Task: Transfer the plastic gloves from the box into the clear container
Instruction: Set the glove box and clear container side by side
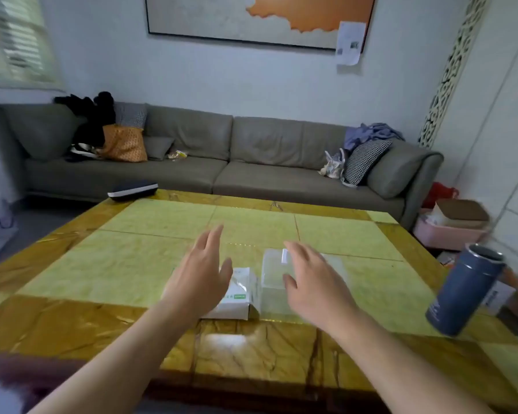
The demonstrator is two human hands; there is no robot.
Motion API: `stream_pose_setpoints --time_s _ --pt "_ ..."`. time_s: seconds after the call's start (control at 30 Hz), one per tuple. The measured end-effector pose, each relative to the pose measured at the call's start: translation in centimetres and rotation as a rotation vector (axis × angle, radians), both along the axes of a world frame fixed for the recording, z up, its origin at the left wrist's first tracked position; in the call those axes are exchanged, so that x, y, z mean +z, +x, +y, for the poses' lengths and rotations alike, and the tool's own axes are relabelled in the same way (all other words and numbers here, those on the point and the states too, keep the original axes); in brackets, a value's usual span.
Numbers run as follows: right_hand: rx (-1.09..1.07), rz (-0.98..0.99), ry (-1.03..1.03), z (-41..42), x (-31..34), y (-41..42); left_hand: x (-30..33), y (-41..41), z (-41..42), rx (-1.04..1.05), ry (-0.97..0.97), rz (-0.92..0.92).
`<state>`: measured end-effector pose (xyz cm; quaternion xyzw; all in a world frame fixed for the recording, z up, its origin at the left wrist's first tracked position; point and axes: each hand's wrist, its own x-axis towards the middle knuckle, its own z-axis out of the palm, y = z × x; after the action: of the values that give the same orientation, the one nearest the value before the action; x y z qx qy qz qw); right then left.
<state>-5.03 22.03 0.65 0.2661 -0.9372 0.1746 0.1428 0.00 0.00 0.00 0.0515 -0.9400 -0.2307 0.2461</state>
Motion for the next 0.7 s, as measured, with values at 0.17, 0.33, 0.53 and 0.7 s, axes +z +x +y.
stream_pose_setpoints --time_s 0.17,0.33,0.53,0.7 --pt "-0.052 -0.091 0.09 0.9 -3.2 -0.1 -3.8 0.4 -0.9 -0.005 0.053 -0.15" --pt "-0.142 0.016 0.231 0.7 -4.7 -1.6 -6.4 -1.2 -2.2 -0.072 0.054 -0.191" --pt "-0.153 0.082 0.245 1.8 -4.7 -3.5 -6.5 -4.5 0.5 -0.292 0.073 -0.276" --pt "-0.104 0.12 0.205 2.0 -0.9 -5.5 -6.4 -7.0 1.9 -0.322 0.154 -0.328"
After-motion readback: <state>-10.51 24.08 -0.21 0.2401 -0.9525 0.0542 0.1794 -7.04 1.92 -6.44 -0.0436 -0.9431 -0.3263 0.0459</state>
